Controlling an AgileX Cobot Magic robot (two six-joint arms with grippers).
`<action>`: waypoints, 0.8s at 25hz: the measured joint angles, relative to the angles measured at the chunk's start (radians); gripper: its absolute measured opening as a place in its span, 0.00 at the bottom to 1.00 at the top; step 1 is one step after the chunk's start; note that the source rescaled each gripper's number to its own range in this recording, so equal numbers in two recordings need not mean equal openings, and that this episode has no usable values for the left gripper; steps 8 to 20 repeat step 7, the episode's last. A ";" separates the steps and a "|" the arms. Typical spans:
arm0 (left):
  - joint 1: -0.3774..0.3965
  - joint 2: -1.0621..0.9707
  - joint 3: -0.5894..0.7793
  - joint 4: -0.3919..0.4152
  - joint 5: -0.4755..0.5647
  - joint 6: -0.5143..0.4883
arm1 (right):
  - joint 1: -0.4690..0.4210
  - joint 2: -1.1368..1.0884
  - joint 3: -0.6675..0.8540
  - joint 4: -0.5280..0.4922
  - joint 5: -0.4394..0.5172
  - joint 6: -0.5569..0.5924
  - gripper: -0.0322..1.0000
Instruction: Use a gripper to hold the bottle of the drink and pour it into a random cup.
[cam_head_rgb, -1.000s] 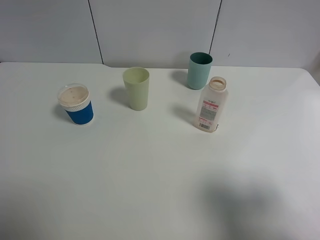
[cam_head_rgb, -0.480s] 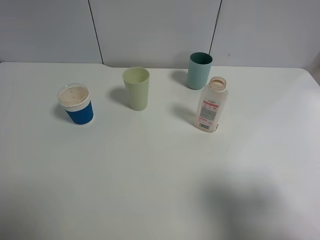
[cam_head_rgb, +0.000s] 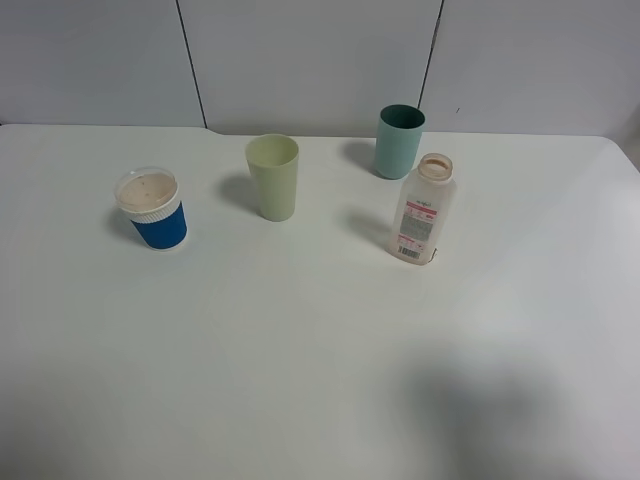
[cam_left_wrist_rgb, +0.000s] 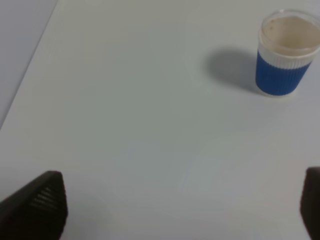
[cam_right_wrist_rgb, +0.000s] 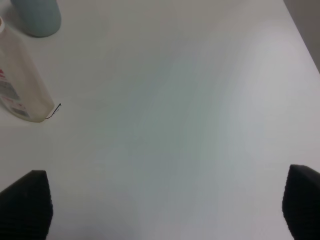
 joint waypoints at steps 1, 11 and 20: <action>0.000 0.000 0.000 0.000 0.000 0.000 | 0.000 0.000 0.000 0.000 0.000 0.000 0.88; 0.000 0.000 0.000 0.000 0.000 0.000 | 0.000 0.000 0.000 0.000 0.000 0.000 0.88; 0.000 0.000 0.000 0.000 0.000 0.000 | 0.000 0.000 0.000 0.000 0.000 0.000 0.88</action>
